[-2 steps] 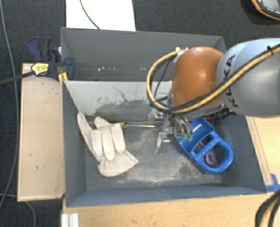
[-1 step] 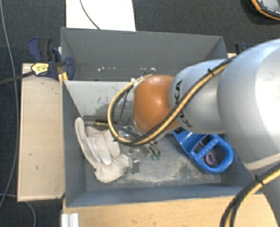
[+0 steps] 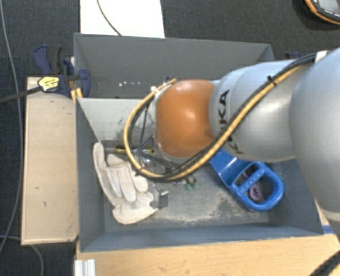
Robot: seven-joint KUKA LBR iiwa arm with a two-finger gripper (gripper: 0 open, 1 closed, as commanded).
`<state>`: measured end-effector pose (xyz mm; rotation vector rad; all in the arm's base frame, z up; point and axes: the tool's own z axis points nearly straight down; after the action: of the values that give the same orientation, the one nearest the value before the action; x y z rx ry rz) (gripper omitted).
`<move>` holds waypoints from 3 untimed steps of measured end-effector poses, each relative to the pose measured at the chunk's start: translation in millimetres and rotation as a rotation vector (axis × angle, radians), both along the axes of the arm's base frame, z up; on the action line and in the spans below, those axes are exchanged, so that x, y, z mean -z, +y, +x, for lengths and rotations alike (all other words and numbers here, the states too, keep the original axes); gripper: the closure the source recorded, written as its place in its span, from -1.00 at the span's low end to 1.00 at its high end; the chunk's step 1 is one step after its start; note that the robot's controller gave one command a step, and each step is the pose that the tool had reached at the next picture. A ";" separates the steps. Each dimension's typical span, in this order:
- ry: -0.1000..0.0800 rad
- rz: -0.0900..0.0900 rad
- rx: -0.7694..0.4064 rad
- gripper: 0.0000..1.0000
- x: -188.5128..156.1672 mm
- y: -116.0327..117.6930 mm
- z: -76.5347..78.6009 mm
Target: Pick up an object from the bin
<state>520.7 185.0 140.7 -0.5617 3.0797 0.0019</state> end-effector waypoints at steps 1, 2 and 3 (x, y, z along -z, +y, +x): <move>0.014 -0.003 -0.210 -1.00 41.5 -20.8 -27.0; -0.002 -0.004 -0.520 -1.00 69.7 40.7 32.2; 0.005 -0.004 -0.519 1.00 69.2 67.6 31.1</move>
Offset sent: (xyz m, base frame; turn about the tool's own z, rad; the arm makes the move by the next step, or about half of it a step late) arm 0.0313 0.0401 -0.0707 -0.5219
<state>551.7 252.6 71.5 -1.3361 2.8379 0.0018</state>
